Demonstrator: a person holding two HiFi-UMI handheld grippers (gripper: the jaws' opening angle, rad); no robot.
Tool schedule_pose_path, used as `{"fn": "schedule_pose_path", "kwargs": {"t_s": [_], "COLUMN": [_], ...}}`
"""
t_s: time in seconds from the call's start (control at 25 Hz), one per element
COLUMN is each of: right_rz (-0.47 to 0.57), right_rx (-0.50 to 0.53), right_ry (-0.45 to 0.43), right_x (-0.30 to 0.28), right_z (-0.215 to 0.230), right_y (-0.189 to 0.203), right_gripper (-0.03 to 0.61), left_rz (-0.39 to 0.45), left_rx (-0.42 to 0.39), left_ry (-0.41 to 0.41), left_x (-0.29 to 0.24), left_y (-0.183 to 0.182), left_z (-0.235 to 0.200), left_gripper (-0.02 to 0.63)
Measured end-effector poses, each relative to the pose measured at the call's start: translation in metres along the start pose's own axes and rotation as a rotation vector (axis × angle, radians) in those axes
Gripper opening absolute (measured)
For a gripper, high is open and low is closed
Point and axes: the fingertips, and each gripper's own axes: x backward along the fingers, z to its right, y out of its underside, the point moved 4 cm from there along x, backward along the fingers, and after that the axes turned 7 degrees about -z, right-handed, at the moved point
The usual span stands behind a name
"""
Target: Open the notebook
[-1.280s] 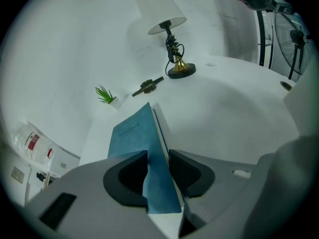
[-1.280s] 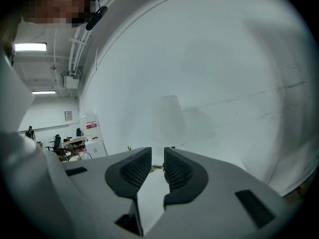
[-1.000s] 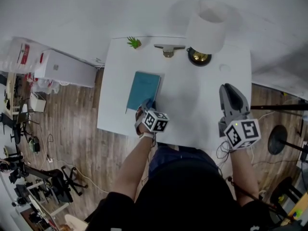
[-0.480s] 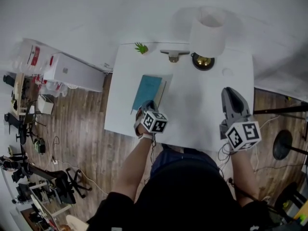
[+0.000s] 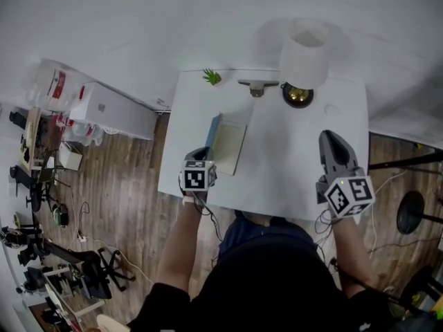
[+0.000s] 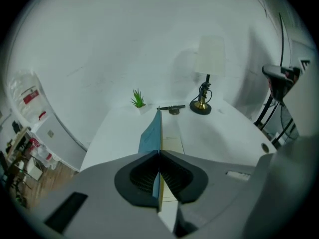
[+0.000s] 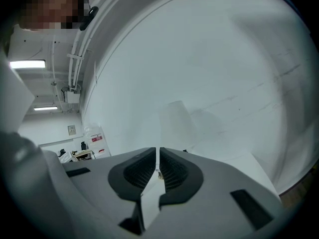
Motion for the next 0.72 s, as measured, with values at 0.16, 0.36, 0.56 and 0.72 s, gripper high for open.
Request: {"fn": "schedule_pose_path", "kwargs": {"t_s": [0.16, 0.36, 0.56, 0.72], "right_rz": [-0.005, -0.009, -0.01, -0.01], "right_rx": [0.019, 0.01, 0.014, 0.019], "right_ry": [0.013, 0.043, 0.067, 0.113], "right_x": [-0.007, -0.016, -0.023, -0.025], "right_z": [-0.022, -0.064, -0.108, -0.128], "right_y": [-0.004, -0.004, -0.003, -0.005], "right_gripper": [0.025, 0.024, 0.023, 0.021], "left_rz": [0.057, 0.098, 0.121, 0.134], "left_rx": [0.089, 0.089, 0.148, 0.245], "left_ry": [0.155, 0.234, 0.3, 0.37], "left_x": [0.01, 0.02, 0.014, 0.003], "left_y": [-0.002, -0.003, 0.004, 0.011], "left_z": [-0.028, -0.079, -0.135, -0.172], "left_gripper": [0.012, 0.014, 0.014, 0.014]}}
